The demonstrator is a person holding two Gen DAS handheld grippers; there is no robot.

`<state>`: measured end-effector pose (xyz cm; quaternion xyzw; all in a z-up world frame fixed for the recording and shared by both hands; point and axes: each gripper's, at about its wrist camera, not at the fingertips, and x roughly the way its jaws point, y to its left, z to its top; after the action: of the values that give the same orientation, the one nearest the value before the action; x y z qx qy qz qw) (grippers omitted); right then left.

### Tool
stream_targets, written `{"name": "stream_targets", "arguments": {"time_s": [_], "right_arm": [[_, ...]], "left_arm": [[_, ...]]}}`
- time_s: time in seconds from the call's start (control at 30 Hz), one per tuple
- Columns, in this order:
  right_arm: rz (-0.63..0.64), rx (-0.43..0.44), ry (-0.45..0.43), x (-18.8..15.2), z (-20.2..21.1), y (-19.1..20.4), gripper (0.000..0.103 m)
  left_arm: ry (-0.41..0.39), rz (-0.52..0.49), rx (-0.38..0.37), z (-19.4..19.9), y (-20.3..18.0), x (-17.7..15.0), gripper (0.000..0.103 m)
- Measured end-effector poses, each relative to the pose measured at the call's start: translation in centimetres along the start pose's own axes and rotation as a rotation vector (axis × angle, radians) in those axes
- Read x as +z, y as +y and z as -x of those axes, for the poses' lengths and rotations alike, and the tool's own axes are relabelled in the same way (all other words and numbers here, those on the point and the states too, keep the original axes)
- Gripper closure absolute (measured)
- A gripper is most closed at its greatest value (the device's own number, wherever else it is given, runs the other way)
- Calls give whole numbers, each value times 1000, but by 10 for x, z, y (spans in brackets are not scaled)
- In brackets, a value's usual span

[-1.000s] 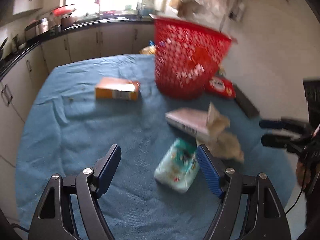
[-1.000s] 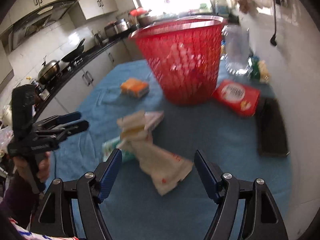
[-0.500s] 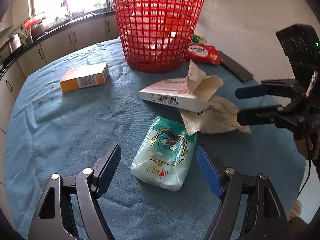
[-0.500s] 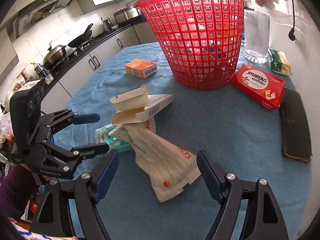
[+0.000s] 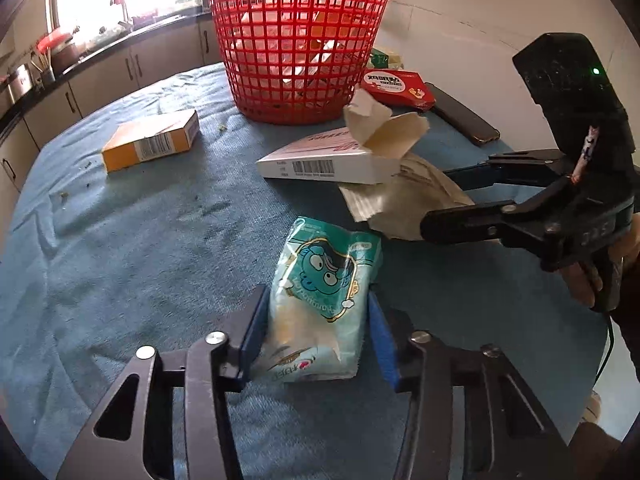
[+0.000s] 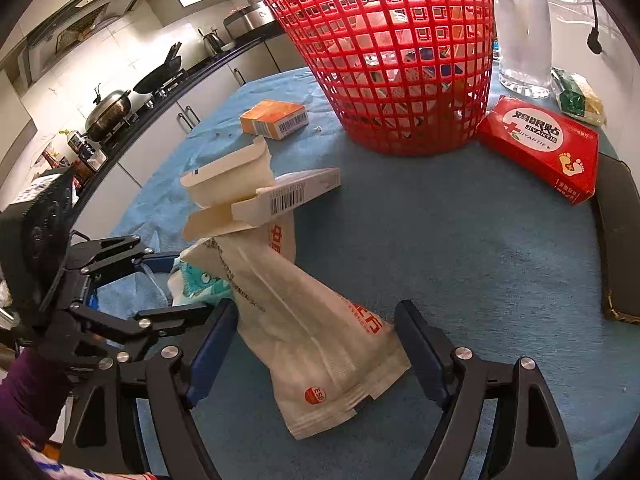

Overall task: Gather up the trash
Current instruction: 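Grasp the teal wipes packet with the left tool while the right grasps the white paper bag, then lift the wipes packet and paper bag and carry both toward the red basket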

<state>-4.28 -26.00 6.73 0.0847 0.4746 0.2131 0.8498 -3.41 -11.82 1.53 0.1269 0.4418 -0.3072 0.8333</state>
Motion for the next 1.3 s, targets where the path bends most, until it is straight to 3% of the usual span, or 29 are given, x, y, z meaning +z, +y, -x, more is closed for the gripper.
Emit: {"name": "stream_targets", "arguments": {"time_s": [0.2, 0.4, 0.53, 0.67, 1.0, 1.3], "right_arm": [[72, -55, 2, -8, -1, 17, 23], [124, -79, -27, -19, 11, 37, 44], [125, -66, -37, -33, 20, 49, 47], [84, -40, -69, -47, 34, 51, 48], [-57, 37, -174, -77, 77, 41, 48], [-234, 49, -335, -97, 108, 39, 47]], "left_arm": [[-19, 33, 38, 20, -5, -12, 68], [-77, 92, 78, 51, -2, -27, 68], [-113, 133, 108, 73, 0, -35, 68], [-150, 141, 164, 93, -4, -45, 67], [-207, 224, 223, 125, -6, -61, 67], [-205, 331, 383, 132, -7, -71, 67]]}}
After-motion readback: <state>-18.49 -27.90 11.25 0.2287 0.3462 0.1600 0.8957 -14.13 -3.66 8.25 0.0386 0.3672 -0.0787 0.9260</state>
